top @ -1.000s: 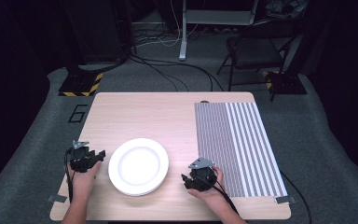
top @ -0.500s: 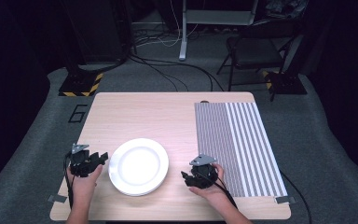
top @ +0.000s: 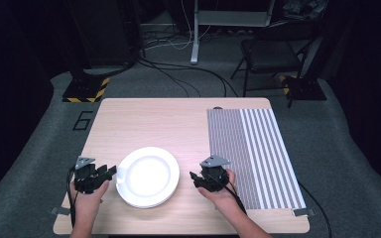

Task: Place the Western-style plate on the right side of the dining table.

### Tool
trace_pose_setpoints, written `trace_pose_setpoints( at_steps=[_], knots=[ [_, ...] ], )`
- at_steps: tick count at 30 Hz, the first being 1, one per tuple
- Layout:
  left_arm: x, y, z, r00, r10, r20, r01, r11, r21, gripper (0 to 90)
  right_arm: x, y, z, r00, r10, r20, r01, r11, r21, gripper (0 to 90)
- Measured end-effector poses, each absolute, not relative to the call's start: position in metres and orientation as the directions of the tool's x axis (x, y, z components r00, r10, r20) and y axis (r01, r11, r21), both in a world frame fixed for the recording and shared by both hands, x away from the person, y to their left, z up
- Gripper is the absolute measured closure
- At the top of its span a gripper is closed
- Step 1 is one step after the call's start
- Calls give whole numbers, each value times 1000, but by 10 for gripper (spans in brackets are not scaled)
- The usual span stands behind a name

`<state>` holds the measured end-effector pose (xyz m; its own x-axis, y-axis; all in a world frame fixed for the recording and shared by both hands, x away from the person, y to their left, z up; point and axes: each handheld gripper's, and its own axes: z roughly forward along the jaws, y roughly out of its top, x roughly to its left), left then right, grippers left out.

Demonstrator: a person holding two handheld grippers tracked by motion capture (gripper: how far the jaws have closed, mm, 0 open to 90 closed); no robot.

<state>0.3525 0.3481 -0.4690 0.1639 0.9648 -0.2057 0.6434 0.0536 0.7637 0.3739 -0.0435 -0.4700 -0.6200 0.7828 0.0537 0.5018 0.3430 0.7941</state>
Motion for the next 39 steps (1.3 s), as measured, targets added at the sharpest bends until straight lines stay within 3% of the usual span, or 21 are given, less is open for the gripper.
trace_pose_setpoints(
  at_steps=[11,22,32,39],
  knots=[
    [341,357,-470,167,948,-272,641,105,761,661,389,-24,-462,-645,756,108,504,315,805,489],
    [340,361,-475,159,934,-321,647,147,748,679,391,-2,-465,-672,730,126,492,313,812,510],
    [343,359,-478,165,903,-396,657,199,727,731,389,-9,-471,-665,736,129,496,306,812,522],
    [345,358,-481,172,892,-419,673,204,711,756,392,-16,-474,-650,736,189,542,274,795,518]
  ],
)
